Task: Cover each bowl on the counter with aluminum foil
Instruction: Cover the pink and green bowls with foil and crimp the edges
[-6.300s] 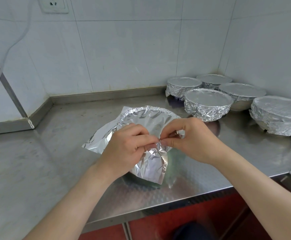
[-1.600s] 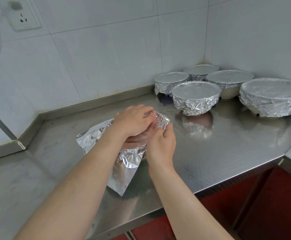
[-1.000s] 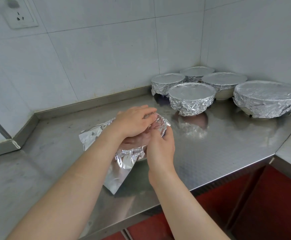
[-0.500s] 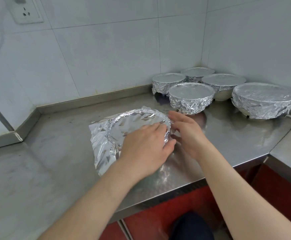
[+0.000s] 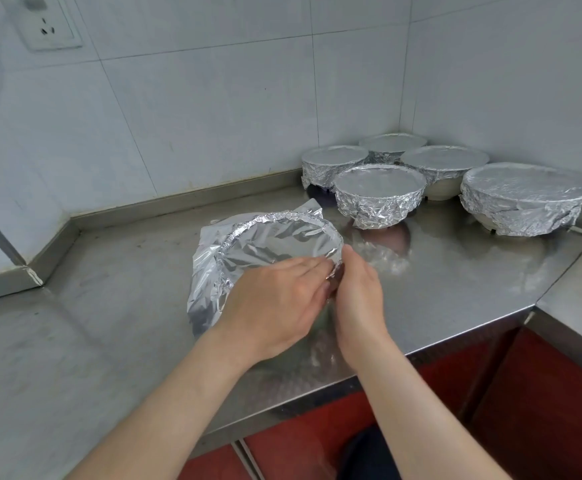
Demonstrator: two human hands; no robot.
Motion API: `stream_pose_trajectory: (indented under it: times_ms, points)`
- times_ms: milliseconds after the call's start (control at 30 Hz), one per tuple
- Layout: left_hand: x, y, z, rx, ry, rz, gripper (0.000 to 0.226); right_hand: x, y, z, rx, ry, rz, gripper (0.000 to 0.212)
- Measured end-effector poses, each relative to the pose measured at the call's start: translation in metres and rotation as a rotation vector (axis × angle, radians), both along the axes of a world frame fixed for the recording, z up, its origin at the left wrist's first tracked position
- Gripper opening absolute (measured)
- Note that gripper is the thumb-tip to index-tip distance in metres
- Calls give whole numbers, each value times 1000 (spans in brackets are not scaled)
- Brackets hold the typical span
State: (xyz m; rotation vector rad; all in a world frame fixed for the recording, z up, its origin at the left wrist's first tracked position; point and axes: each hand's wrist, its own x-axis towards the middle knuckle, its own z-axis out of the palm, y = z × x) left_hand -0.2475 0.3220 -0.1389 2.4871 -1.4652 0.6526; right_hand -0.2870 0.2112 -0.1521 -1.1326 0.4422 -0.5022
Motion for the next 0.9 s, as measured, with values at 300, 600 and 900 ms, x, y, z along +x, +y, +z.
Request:
stream_pose_trajectory:
  times_ms: [300, 600, 900]
  points:
    - [13, 17, 4, -50, 35, -127, 38, 3, -9, 8, -278, 76, -44, 50]
    - [13, 36, -9, -49, 117, -48, 51, 21, -16, 4, -525, 143, -30, 38]
    - [22, 42, -7, -166, 186, -81, 45, 15, -21, 17, -792, 273, -70, 28]
